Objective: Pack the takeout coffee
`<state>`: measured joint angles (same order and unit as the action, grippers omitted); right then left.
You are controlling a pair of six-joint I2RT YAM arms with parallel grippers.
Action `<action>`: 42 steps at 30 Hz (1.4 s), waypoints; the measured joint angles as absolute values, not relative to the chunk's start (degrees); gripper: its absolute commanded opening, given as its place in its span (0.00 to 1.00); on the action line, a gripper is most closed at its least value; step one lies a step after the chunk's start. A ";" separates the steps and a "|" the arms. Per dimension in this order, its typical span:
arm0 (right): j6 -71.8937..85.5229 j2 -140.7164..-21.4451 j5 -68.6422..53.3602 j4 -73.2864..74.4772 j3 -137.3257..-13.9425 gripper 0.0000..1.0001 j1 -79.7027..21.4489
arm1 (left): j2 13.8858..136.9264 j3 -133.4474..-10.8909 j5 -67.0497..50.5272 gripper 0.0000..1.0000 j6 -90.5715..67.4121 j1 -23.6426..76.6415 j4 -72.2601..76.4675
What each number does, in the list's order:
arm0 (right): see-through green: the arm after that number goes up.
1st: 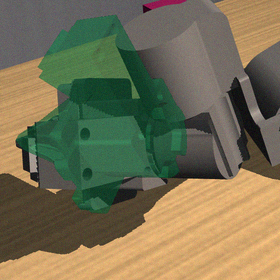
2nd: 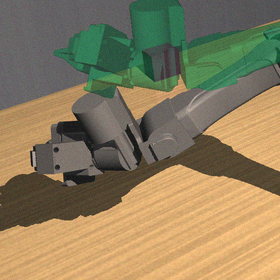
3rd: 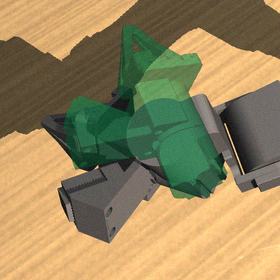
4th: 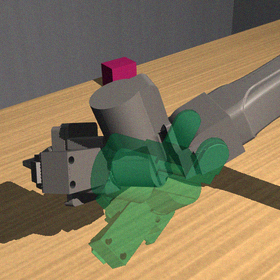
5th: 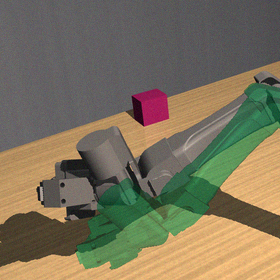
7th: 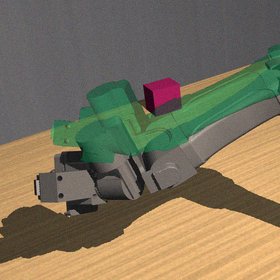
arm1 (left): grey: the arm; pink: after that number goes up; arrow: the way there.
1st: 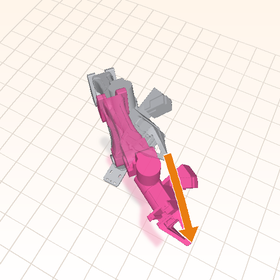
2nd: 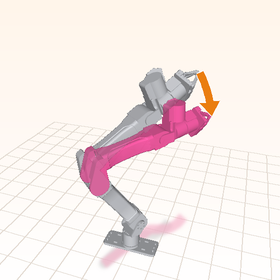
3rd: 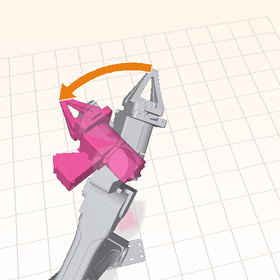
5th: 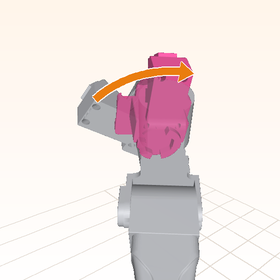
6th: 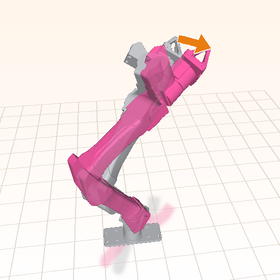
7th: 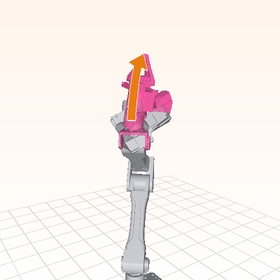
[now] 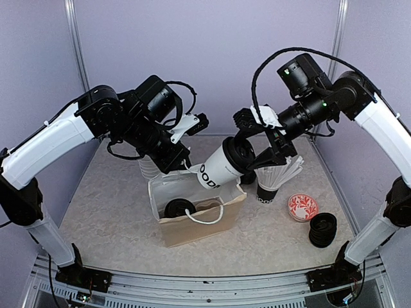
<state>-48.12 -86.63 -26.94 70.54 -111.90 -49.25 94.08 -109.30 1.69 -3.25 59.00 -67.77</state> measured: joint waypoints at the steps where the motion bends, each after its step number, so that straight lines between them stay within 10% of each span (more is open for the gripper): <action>1: -48.58 -87.57 -26.20 71.11 -112.84 0.48 -49.67 | 94.30 -109.30 1.54 0.00 -3.57 59.00 -67.77; 18: -49.52 -92.42 -7.16 77.12 -114.56 0.45 -61.52 | 96.33 -110.24 0.23 0.00 -8.01 59.35 -65.84; 29: -45.08 -92.99 6.63 78.06 -113.95 0.44 -72.86 | 95.83 -109.84 -2.55 0.23 -9.26 61.01 -62.19; 42: -43.92 -99.81 15.75 78.11 -116.68 0.41 -74.85 | 88.47 -108.62 -3.05 0.28 -8.34 63.09 -58.00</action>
